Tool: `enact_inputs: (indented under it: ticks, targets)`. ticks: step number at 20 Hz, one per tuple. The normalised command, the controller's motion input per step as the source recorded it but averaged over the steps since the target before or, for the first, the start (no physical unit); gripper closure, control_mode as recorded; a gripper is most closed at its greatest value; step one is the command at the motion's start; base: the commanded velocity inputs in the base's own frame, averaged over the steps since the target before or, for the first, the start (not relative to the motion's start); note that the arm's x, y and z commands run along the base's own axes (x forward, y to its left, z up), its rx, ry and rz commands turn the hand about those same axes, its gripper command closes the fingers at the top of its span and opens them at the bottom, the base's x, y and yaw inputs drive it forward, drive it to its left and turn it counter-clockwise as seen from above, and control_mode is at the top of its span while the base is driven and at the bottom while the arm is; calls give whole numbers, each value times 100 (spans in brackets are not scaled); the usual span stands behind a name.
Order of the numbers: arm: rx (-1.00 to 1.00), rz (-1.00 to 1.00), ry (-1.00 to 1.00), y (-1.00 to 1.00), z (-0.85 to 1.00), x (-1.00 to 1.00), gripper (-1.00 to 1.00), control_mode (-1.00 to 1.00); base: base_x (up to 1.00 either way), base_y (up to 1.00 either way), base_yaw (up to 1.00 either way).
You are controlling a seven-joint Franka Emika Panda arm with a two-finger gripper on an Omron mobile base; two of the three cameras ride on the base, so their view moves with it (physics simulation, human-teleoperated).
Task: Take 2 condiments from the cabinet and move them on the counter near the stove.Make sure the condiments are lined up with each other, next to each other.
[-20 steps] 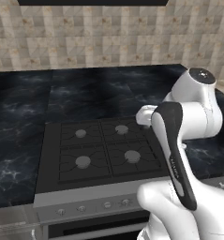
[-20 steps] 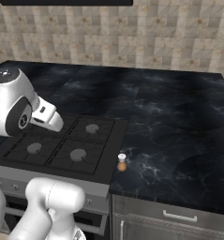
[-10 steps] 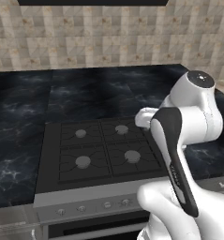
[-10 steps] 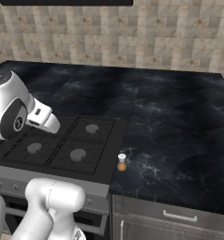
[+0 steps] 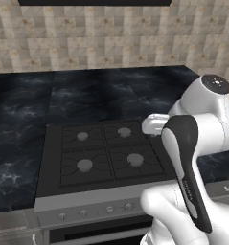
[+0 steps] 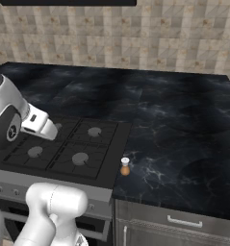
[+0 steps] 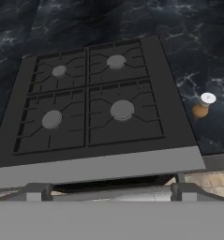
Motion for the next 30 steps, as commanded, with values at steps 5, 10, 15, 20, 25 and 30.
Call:
enact_inputs:
  ticks: [5,10,15,20,25,30]
  targets:
    - [-1,2,-8,0,10,-35,-100,-100,0,0,0]
    - [-1,0,-12,0,21,-37,-100,-100,0,0,0]
    - [0,0,-13,-4,22,-30,-100,-100,0,0,0]
    - [-1,2,-10,-7,22,-22,-100,-100,0,0,0]
    - [-2,1,-7,-15,14,-12,-100,-100,0,0,0]
    - [-8,0,-8,-25,0,0,-100,-100,0,0,0]
